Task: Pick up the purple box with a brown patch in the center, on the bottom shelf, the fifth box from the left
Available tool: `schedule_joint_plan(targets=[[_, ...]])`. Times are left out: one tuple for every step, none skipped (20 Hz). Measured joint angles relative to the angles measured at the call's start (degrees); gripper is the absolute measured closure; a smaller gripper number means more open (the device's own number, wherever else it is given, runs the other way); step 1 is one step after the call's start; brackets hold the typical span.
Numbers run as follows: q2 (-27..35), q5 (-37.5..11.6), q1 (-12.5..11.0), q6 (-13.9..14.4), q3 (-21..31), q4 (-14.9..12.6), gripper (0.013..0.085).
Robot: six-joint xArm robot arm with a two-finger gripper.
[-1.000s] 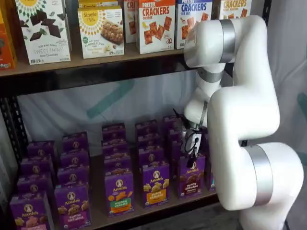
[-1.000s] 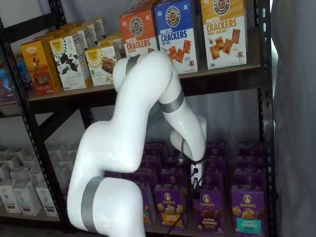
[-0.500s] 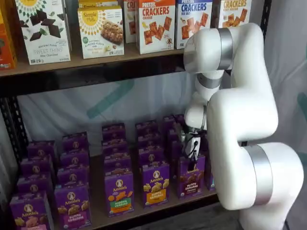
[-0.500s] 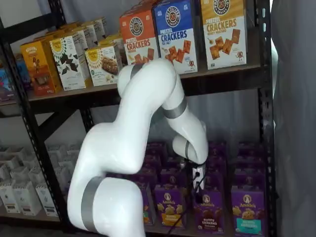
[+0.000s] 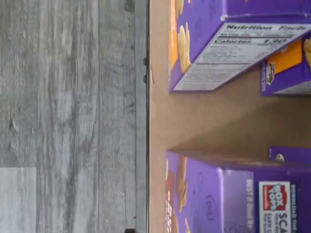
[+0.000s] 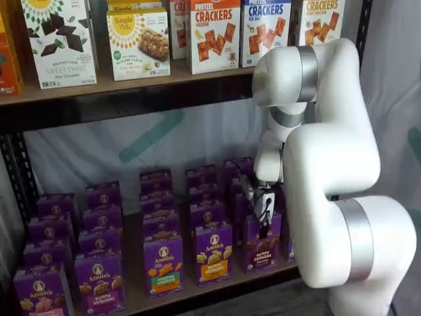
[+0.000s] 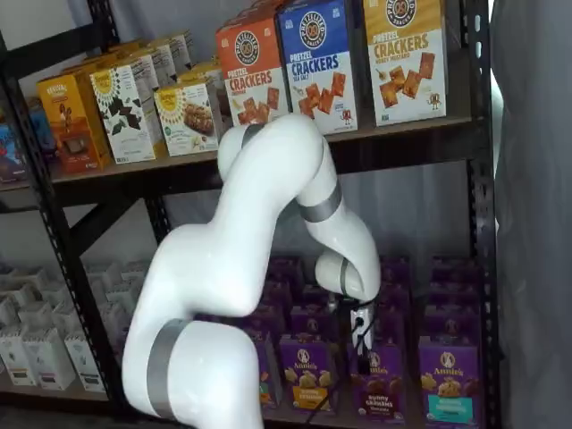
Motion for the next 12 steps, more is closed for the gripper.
schedule_joint_plan(targets=[[0.1, -0.2, 0.0, -0.6, 0.0, 0.7, 0.013], [0.2, -0.3, 0.0, -1.2, 0.0, 1.3, 0.013], [0.3, -0.3, -0.1, -1.8, -0.1, 1.8, 0.013], [0.3, -0.3, -0.1, -2.3, -0.1, 2.4, 0.013], [0.4, -0.4, -0.2, -2.7, -0.1, 2.7, 0.017], [0.4, -0.5, -0.2, -2.9, -0.1, 2.9, 0.017], [0.4, -0.6, -0.2, -3.1, 0.0, 3.1, 0.021], [0.5, -0.7, -0.2, -3.2, 0.0, 3.2, 0.021], [0.5, -0.8, -0.2, -3.3, 0.0, 3.3, 0.025], [0.5, -0.8, -0.2, -3.2, 0.1, 3.2, 0.029], [0.5, -1.0, -0.2, -3.2, 0.1, 3.2, 0.029], [0.5, -1.1, -0.2, -3.0, 0.2, 3.0, 0.033]])
